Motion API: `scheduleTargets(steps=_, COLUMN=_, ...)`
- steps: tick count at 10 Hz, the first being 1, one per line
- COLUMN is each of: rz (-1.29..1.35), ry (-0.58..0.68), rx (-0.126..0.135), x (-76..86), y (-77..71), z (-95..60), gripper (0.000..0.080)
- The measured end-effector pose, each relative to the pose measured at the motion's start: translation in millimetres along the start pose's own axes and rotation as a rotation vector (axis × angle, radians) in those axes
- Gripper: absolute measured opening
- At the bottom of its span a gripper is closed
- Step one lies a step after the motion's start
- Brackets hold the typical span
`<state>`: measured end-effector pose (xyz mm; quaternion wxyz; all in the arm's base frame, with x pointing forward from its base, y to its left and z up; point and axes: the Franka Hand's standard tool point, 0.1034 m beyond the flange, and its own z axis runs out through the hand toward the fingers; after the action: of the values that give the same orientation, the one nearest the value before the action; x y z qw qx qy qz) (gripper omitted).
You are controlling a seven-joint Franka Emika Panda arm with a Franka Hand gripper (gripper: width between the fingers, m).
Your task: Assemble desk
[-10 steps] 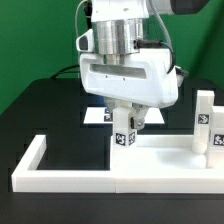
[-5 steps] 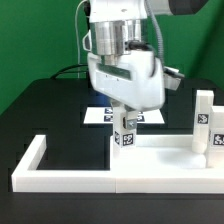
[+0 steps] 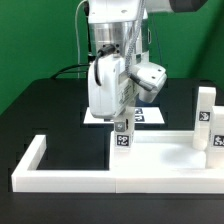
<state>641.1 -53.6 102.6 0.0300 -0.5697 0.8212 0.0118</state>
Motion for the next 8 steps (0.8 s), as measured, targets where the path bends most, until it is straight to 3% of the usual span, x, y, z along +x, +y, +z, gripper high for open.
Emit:
scheduleTargets(steps=2, rz=0.0, ry=0.008, rx=0.0, x=0.3, y=0.4, z=-0.1, gripper=0.0305)
scheduleTargets(steps=3, rz=-0.001, ry=0.008, rx=-0.001, x=0.1, y=1.0, z=0.9, gripper=0.0381)
scheduleTargets(steps=4, rz=-0.006, ry=0.007, rx=0.0, x=-1.6, y=1.2, z=0.1, gripper=0.0561)
scheduleTargets(steps=5, rz=-0.017, ry=0.001, rx=0.003, x=-5.5, y=2.3, z=-3.6, gripper=0.0561)
scheduleTargets(steps=6, rz=-0.03, ry=-0.011, rx=0.012, x=-8.9, y=2.2, z=-13.6, gripper=0.0621)
scheduleTargets(steps=8, rz=-0.052, ry=-0.055, rx=0.051, x=-17.1, y=-3.8, z=-53.3, gripper=0.0648)
